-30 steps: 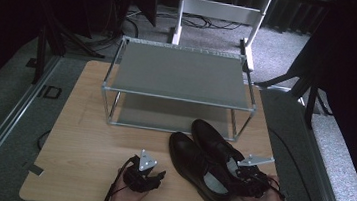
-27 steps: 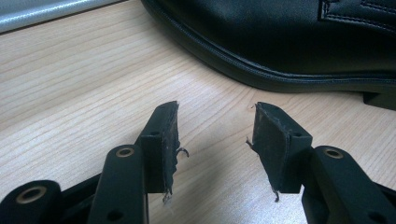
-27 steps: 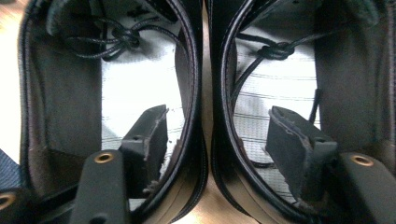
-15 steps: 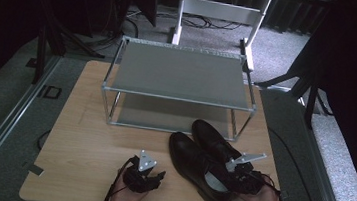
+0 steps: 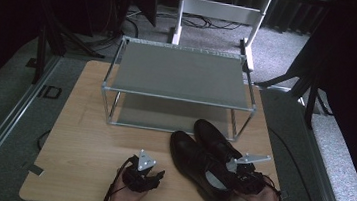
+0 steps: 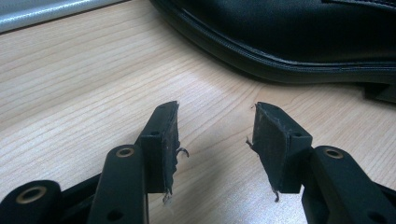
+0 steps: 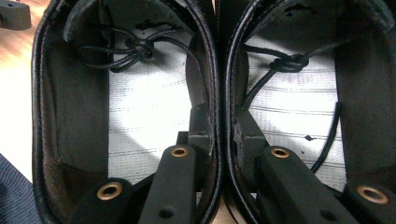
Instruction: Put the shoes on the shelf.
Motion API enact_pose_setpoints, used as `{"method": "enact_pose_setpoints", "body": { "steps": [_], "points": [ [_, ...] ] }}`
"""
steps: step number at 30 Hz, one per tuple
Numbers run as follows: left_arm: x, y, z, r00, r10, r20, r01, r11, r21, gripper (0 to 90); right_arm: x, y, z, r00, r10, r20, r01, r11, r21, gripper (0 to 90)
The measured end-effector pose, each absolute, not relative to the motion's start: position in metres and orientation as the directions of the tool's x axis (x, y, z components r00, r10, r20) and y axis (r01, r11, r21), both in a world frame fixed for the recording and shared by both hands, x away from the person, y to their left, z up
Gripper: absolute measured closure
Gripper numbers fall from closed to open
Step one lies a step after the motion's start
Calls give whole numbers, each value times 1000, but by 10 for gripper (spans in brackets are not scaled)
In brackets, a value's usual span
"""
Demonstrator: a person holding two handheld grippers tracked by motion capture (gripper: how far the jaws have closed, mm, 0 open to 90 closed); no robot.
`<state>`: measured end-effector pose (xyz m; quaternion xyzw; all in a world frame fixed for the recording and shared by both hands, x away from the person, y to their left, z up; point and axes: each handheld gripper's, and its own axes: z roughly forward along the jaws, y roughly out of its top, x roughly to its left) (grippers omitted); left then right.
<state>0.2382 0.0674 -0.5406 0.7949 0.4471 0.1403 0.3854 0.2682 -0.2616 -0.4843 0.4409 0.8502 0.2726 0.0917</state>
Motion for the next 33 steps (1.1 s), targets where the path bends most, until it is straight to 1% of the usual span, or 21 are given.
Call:
{"method": "enact_pose_setpoints", "body": {
  "steps": [7, 10, 16, 18, 23, 33],
  "points": [
    [238, 68, -540, 559, 820, -122, 603, -301, 739, 511, 267, -259, -482, -597, 798, 88, 690, 454, 564, 810],
    [238, 69, -540, 557, 822, -121, 603, -299, 740, 511, 268, -260, -479, -579, 810, 98, 695, 427, 578, 810],
    [239, 70, -540, 553, 824, -122, 604, -296, 740, 511, 268, -259, -473, -574, 815, 80, 681, 421, 599, 810],
    [239, 70, -539, 556, 822, -119, 601, -299, 741, 511, 274, -259, -470, -574, 813, 97, 686, 412, 600, 809],
    [239, 71, -539, 552, 825, -118, 601, -296, 742, 511, 280, -253, -469, -571, 816, 86, 681, 412, 605, 808],
    [240, 74, -537, 549, 828, -113, 599, -296, 744, 511, 294, -243, -463, -567, 817, 105, 675, 388, 627, 807]
  ]
}}
